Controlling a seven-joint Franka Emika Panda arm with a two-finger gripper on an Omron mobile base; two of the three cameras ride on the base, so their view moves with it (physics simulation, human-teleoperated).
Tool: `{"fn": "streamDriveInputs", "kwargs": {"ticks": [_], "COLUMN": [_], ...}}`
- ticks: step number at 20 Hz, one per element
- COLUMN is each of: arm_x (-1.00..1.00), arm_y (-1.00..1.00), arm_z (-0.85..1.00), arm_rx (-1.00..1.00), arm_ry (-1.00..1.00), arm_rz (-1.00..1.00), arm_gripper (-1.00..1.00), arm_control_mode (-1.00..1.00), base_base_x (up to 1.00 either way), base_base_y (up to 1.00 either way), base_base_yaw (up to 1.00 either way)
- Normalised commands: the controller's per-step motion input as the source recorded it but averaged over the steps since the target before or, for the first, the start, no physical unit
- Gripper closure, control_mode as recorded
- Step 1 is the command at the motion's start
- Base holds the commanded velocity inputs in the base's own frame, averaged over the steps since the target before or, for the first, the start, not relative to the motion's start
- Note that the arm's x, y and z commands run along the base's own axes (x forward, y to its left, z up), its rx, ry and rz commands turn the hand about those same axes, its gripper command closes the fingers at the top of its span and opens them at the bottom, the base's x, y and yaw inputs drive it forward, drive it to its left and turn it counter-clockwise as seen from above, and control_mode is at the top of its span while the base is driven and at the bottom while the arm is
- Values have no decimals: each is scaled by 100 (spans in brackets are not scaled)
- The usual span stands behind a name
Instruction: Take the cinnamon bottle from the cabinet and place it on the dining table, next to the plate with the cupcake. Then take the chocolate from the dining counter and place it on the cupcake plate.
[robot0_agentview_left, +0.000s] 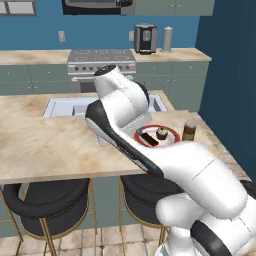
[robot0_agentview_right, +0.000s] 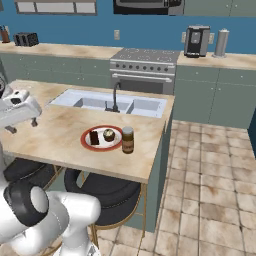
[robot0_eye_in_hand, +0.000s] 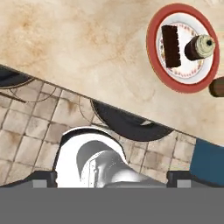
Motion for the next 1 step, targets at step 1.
{"fn": "streamDriveInputs", "kwargs": {"ticks": [1], "arm_x": [-73], "arm_y": [0], "arm_z": [-30], "arm_rx": [-11], "arm_ry": [-4], "arm_rz": [0], "arm_gripper": [-100], "arm_control_mode": [-100], "base_base_x": [0], "base_base_y": [0], "base_base_yaw": [0]}}
